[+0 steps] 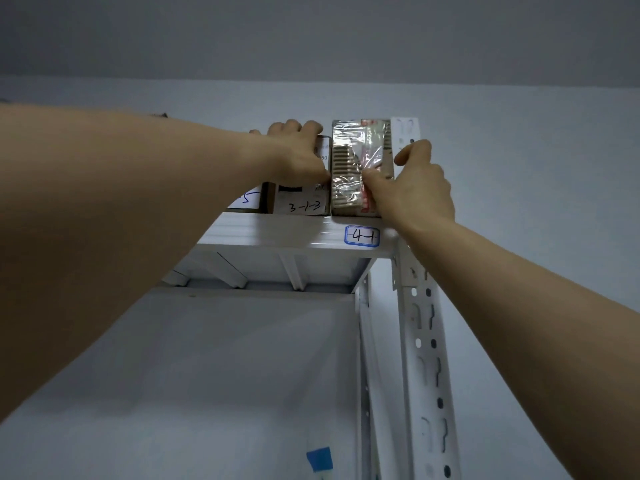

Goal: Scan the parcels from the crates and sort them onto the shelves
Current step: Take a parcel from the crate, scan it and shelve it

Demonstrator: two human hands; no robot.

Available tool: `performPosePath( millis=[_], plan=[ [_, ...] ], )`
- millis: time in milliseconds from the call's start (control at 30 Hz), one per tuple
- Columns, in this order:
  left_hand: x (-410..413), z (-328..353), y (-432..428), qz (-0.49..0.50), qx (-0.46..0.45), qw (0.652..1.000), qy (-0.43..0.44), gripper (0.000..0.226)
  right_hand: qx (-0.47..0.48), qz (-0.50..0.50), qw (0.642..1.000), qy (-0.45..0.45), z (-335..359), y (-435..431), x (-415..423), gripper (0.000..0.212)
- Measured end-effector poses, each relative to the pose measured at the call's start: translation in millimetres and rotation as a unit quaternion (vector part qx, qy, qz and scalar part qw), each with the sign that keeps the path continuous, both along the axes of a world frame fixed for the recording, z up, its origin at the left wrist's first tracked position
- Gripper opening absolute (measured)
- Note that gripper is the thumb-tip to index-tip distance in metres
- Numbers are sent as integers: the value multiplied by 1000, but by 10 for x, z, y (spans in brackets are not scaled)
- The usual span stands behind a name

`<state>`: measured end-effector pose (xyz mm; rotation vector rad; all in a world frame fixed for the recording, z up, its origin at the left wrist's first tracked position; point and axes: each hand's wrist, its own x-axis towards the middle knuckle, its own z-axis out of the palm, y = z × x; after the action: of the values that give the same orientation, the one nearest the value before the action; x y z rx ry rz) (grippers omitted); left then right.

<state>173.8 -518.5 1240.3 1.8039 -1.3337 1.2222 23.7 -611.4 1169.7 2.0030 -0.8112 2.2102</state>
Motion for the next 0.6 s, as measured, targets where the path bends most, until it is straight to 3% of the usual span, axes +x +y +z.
performPosePath(
  millis=[200, 433, 600],
  plan=[
    [-61, -128, 84, -10, -4, 1000, -8, 85, 2, -16, 999, 33, -3, -18, 0, 31],
    [-164, -417, 263, -48, -57, 997, -29, 75, -15, 23, 1000, -6, -310, 82, -66, 22],
    [-263, -831, 408, -89, -24, 994, -54, 66, 9, 57, 998, -15, -715, 377, -5, 14]
  ],
)
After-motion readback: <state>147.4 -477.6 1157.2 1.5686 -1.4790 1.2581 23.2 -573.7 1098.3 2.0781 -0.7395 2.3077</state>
